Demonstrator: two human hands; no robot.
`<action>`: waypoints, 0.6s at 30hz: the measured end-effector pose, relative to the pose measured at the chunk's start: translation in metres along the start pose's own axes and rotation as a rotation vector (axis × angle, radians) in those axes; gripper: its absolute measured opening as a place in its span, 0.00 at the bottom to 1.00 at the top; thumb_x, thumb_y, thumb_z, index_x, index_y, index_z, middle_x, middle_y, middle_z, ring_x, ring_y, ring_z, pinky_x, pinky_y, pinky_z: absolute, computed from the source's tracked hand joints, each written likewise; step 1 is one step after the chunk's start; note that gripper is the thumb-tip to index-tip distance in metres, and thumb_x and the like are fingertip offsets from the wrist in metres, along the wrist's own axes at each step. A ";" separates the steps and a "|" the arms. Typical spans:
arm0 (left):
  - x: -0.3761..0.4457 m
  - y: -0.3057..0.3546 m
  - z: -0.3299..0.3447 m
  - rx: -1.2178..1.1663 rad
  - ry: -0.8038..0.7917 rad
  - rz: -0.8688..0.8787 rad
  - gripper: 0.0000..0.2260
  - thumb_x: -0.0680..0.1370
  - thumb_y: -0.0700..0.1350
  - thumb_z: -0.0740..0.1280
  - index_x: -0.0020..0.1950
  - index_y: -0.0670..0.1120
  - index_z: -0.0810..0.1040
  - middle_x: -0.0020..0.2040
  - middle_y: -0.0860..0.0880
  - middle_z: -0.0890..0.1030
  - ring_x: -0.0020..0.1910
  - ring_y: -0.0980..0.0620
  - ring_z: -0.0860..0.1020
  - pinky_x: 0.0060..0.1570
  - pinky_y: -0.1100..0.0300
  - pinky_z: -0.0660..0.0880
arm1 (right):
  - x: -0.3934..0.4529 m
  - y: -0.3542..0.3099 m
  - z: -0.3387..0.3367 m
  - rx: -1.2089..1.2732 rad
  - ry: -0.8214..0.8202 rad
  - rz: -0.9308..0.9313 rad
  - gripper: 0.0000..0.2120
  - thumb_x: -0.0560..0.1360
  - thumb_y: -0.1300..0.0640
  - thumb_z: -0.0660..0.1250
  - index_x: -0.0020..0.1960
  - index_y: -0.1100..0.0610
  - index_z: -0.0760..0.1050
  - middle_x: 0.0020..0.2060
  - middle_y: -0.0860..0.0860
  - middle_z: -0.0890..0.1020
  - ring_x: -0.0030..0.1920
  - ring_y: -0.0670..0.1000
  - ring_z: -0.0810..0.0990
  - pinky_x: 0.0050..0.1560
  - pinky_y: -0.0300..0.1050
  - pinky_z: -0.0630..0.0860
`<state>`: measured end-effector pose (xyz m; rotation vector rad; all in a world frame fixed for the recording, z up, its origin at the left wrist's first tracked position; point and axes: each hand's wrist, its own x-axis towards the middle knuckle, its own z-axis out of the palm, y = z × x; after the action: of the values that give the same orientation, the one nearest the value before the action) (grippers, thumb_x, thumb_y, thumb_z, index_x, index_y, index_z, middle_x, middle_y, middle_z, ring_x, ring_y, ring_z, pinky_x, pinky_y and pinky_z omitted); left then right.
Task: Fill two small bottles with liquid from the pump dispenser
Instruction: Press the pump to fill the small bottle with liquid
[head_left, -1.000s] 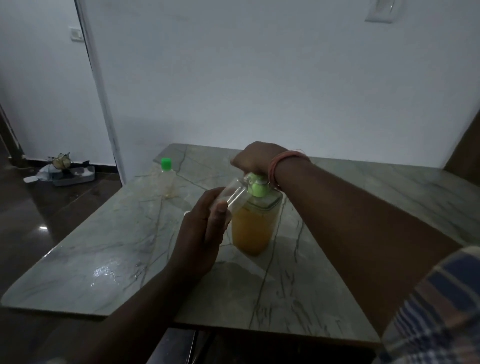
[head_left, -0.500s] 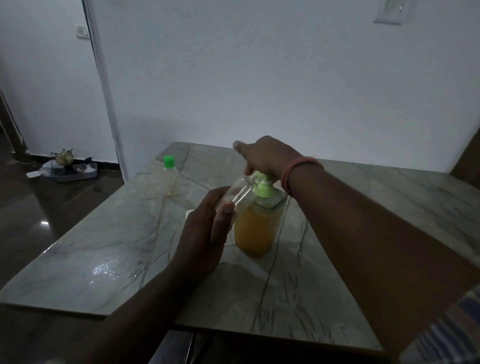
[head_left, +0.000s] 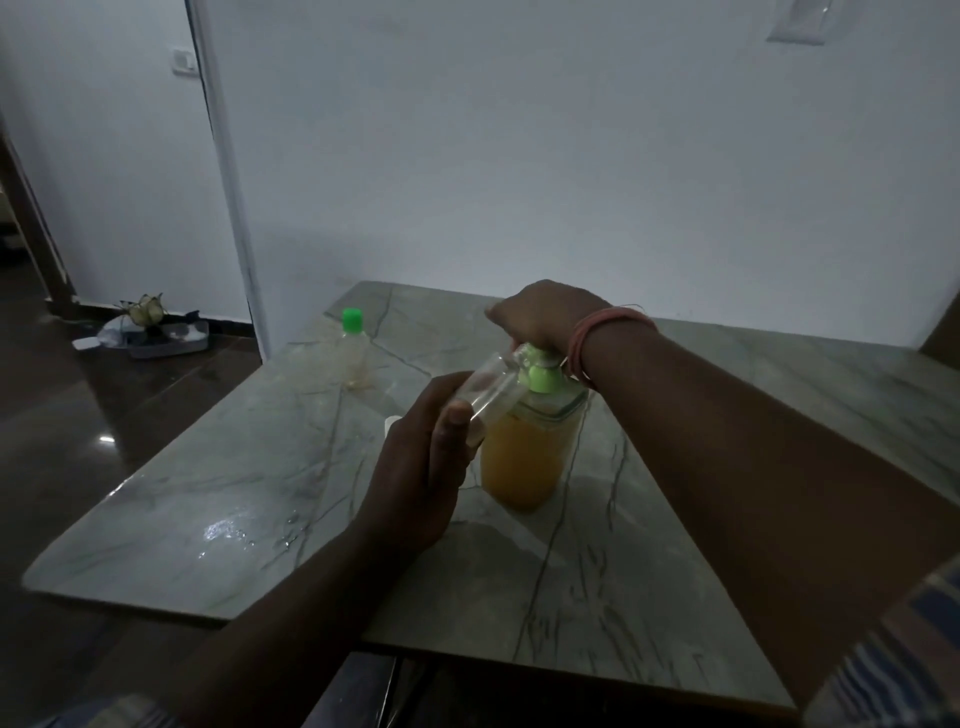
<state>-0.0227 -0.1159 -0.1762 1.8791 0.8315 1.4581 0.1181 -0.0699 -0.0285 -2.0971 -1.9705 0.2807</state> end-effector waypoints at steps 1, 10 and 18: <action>0.000 -0.001 0.000 0.005 -0.001 0.009 0.25 0.78 0.69 0.52 0.65 0.55 0.73 0.40 0.55 0.79 0.32 0.58 0.75 0.30 0.61 0.70 | -0.001 -0.001 -0.002 -0.002 -0.006 -0.001 0.18 0.83 0.48 0.55 0.54 0.58 0.79 0.59 0.56 0.80 0.47 0.54 0.76 0.47 0.45 0.69; 0.000 0.000 0.000 0.022 0.033 0.006 0.22 0.80 0.64 0.52 0.65 0.55 0.73 0.41 0.55 0.80 0.32 0.56 0.76 0.29 0.62 0.70 | -0.001 0.002 0.002 0.109 0.029 0.017 0.21 0.82 0.48 0.56 0.56 0.62 0.81 0.51 0.56 0.82 0.41 0.53 0.76 0.40 0.43 0.70; -0.003 0.002 -0.001 0.037 0.018 0.021 0.27 0.78 0.69 0.52 0.67 0.53 0.72 0.41 0.60 0.79 0.33 0.59 0.77 0.29 0.68 0.70 | 0.006 0.001 0.004 0.094 0.103 0.027 0.19 0.81 0.48 0.58 0.34 0.55 0.68 0.33 0.51 0.72 0.39 0.54 0.74 0.32 0.43 0.64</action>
<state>-0.0239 -0.1189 -0.1761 1.9098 0.8547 1.4837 0.1181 -0.0640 -0.0327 -2.0393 -1.8358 0.2596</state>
